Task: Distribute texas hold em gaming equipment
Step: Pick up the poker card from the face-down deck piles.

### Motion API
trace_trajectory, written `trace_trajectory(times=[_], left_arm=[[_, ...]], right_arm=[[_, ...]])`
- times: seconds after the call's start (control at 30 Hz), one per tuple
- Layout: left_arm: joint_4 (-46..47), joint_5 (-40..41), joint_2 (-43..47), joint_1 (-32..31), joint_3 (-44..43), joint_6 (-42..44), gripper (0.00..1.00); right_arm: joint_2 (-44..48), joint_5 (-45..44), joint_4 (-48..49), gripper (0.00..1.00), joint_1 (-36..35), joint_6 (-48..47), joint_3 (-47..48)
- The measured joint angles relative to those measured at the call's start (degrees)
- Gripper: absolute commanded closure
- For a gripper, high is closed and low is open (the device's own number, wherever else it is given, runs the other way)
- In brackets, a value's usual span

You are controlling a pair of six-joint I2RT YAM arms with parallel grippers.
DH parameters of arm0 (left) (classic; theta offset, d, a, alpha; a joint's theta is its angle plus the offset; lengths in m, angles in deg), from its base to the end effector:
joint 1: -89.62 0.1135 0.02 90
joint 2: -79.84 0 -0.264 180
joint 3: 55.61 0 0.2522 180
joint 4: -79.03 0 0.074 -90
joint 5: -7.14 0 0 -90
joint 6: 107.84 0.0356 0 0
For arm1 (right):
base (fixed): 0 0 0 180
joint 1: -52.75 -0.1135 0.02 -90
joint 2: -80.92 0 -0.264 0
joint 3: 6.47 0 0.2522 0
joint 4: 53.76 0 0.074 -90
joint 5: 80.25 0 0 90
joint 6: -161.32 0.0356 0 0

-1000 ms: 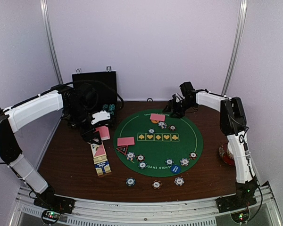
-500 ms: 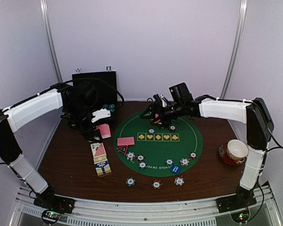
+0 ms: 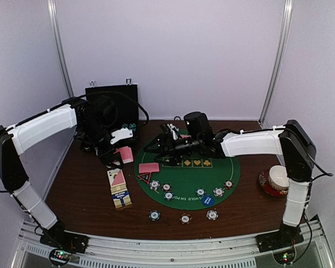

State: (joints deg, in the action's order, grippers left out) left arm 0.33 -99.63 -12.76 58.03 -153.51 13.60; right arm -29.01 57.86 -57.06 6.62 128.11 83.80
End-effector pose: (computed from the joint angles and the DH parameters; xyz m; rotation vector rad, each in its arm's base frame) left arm 0.2621 -0.1732 0.2969 1.5280 2.3758 -0.4168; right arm 0.2841 0.3338 0.2387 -0.4676 2.3744 1.8478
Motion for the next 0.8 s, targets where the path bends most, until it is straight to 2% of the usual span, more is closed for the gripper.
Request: trace_trajectory(times=[0.8], left_arm=[[-0.09, -1.46, -1.62, 0.09, -2.27, -0.90, 0.81]], right_arm=[[-12.17, 6.05, 9.94, 0.17, -3.41, 7.69, 11.78]])
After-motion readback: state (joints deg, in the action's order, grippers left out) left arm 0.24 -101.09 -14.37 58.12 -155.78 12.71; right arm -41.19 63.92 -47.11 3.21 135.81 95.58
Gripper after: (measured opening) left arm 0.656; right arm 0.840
